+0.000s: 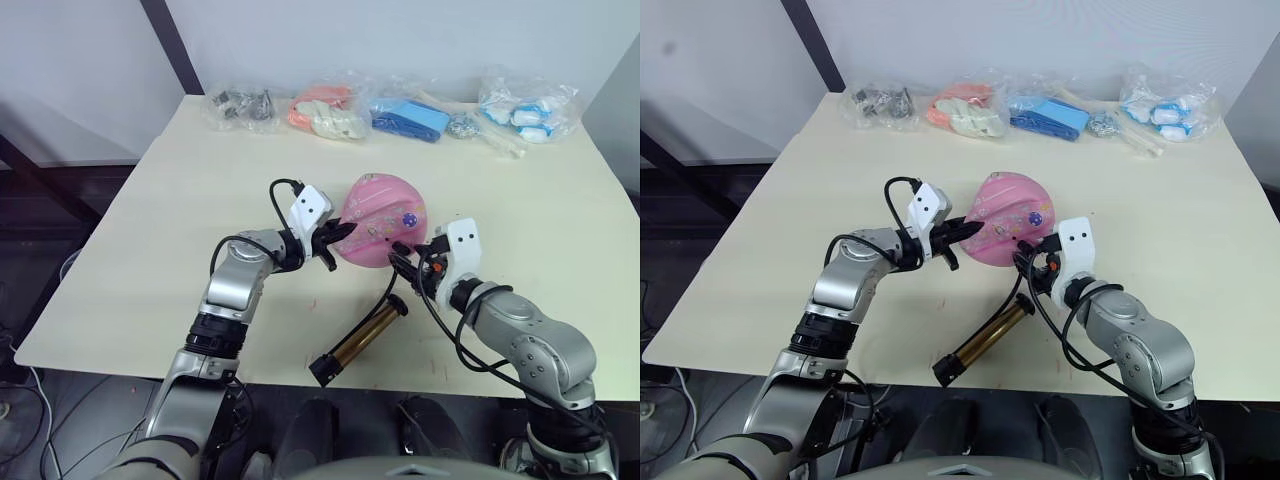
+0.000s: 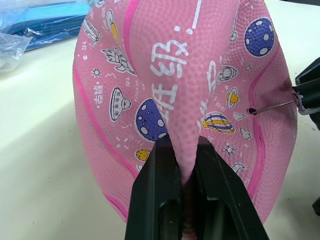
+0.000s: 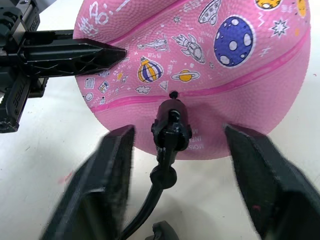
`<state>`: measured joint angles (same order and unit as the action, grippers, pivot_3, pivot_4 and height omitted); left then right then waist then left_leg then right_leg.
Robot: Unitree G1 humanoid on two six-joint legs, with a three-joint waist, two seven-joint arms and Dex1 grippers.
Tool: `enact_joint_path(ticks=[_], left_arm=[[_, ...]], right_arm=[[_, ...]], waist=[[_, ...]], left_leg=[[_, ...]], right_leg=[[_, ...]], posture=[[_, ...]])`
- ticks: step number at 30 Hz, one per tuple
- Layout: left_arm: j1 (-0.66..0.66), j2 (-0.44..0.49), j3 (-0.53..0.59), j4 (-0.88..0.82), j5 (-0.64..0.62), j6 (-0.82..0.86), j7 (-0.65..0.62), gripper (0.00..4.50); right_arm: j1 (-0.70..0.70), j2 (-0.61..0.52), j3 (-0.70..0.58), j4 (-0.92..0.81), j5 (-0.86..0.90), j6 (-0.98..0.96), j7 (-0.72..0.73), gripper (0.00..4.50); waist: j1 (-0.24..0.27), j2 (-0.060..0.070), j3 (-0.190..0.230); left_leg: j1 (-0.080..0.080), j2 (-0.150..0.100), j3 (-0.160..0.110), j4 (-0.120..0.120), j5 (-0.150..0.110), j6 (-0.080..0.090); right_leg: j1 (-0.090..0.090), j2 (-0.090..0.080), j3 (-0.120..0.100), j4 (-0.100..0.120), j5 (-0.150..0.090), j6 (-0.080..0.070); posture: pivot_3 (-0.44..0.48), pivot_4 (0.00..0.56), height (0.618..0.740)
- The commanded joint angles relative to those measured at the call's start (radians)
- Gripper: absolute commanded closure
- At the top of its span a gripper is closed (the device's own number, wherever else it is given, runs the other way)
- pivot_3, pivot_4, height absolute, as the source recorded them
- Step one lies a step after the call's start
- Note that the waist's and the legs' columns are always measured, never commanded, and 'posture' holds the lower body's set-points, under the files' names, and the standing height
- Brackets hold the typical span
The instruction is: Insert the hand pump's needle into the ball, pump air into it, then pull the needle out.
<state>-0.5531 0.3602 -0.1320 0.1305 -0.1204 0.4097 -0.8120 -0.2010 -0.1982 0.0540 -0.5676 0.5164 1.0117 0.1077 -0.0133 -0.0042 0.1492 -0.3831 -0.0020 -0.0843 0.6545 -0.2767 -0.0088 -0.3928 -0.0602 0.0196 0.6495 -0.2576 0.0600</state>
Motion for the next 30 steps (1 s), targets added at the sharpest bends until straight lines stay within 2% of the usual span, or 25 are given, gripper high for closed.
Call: enact_joint_path(ticks=[1, 12, 16, 17, 20, 27, 30], left_arm=[[0.034, -0.001, -0.064, 0.031, 0.015, 0.041, -0.019, 4.5], [0.036, -0.001, -0.064, 0.035, 0.017, 0.038, -0.019, 4.5], [0.035, -0.001, -0.064, 0.036, 0.017, 0.037, -0.018, 4.5], [0.035, -0.001, -0.064, 0.037, 0.017, 0.037, -0.018, 4.5], [0.037, -0.002, -0.064, 0.034, 0.017, 0.038, -0.017, 4.5], [0.039, -0.001, -0.067, 0.031, 0.017, 0.04, -0.019, 4.5], [0.037, 0.0, -0.07, 0.032, 0.016, 0.039, -0.025, 4.5]], right_arm=[[-0.013, 0.007, 0.002, -0.019, -0.005, -0.025, 0.009, 1.47], [-0.02, 0.013, 0.006, -0.002, -0.018, -0.036, 0.014, 1.47], [-0.024, 0.014, 0.008, 0.006, -0.025, -0.038, 0.02, 2.42], [-0.024, 0.019, 0.005, 0.008, -0.026, -0.039, 0.018, 3.05], [-0.025, 0.021, 0.008, 0.009, -0.033, -0.042, 0.021, 4.17], [-0.042, 0.01, 0.026, 0.004, -0.051, -0.027, 0.028, 4.16], [-0.089, -0.035, 0.054, 0.0, -0.067, 0.026, 0.034, 4.16]], waist=[[0.0, 0.0, 0.0], [0.0, 0.0, 0.0], [0.0, 0.0, 0.0], [0.0, 0.0, 0.0], [0.0, 0.0, 0.0], [-0.002, 0.0, 0.0], [-0.003, 0.0, 0.0]], left_leg=[[0.0, 0.0, 0.0, 0.0, 0.0, 0.0], [0.001, 0.0, 0.0, 0.0, 0.0, 0.0], [0.001, 0.0, 0.001, 0.0, 0.0, 0.0], [0.001, 0.0, 0.001, 0.0, 0.0, 0.0], [0.001, 0.0, 0.001, 0.0, 0.0, 0.0], [0.002, 0.0, 0.001, 0.0, 0.0, 0.0], [0.002, 0.0, 0.001, 0.0, 0.0, -0.001]], right_leg=[[0.0, 0.0, 0.0, 0.0, 0.0, 0.0], [0.0, 0.0, 0.001, 0.003, 0.0, 0.0], [0.0, 0.0, 0.001, 0.003, 0.0, 0.0], [0.0, 0.0, 0.001, 0.003, 0.0, 0.0], [0.0, 0.0, 0.001, 0.003, 0.0, 0.0], [0.0, 0.0, 0.001, 0.003, 0.0, 0.0], [0.0, 0.0, 0.002, 0.004, 0.0, 0.0]], posture=[[0.0, 0.15, 0.74], [0.0, 0.15, 0.74], [0.0, 0.15, 0.74], [0.0, 0.15, 0.74], [0.0, 0.15, 0.74], [0.0, 0.15, 0.74], [0.0, 0.15, 0.74]])
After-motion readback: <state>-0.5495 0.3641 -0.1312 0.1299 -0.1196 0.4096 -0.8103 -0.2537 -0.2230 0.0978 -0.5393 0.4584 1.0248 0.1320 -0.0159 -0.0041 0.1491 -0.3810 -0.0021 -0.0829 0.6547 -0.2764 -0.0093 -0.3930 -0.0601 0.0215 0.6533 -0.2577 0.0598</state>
